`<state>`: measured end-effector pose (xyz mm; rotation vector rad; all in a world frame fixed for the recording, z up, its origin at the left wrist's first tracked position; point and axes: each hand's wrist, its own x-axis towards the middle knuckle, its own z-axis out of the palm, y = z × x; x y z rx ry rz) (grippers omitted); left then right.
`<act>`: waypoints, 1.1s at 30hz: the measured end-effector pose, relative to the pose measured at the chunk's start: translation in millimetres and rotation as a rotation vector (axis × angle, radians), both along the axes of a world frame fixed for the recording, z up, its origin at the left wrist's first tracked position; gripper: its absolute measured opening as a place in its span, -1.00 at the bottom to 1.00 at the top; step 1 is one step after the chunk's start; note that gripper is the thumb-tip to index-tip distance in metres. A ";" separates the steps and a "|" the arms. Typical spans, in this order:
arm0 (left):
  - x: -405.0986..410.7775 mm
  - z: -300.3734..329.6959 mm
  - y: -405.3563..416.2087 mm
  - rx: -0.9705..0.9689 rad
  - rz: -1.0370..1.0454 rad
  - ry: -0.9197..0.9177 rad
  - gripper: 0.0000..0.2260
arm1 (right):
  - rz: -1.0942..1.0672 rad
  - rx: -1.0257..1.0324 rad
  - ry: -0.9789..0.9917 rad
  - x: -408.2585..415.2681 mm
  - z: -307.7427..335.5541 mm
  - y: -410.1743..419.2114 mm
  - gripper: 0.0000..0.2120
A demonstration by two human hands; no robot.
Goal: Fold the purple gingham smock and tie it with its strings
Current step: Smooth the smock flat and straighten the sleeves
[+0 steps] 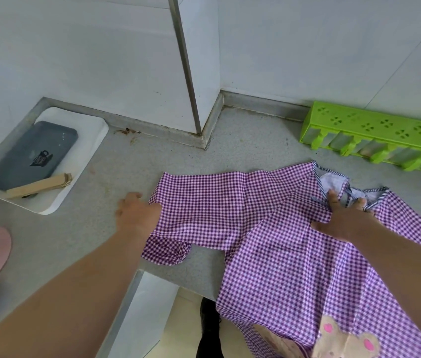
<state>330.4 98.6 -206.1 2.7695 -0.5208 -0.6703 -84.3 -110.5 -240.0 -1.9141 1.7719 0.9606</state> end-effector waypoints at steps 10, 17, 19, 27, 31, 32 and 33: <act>7.6 -14.4 28.2 0.012 -0.327 -0.017 -0.63 | -0.021 -0.001 -0.010 2.6 0.4 2.4 0.14; 29.5 25.1 1.1 -0.088 -1.109 -0.718 -0.60 | -0.032 -0.003 0.002 5.7 6.9 5.2 0.14; 28.6 23.5 2.5 0.396 -1.225 -0.708 -0.70 | -0.030 -0.005 0.005 5.8 6.7 5.4 0.14; -12.2 7.7 -5.3 0.417 -0.790 -0.320 -0.55 | -0.023 -0.018 0.002 3.0 1.3 2.2 0.16; -54.0 -3.8 -10.0 0.280 -0.911 -0.138 -0.33 | -0.006 -0.052 -0.007 1.8 -1.9 3.4 0.17; -59.5 -10.2 -10.7 0.322 -0.926 -0.087 -0.28 | -0.011 -0.052 -0.013 2.8 -0.1 4.4 0.16; -62.1 -17.0 -11.8 0.372 -0.935 -0.062 -0.24 | -0.017 -0.053 -0.022 4.0 2.2 5.5 0.15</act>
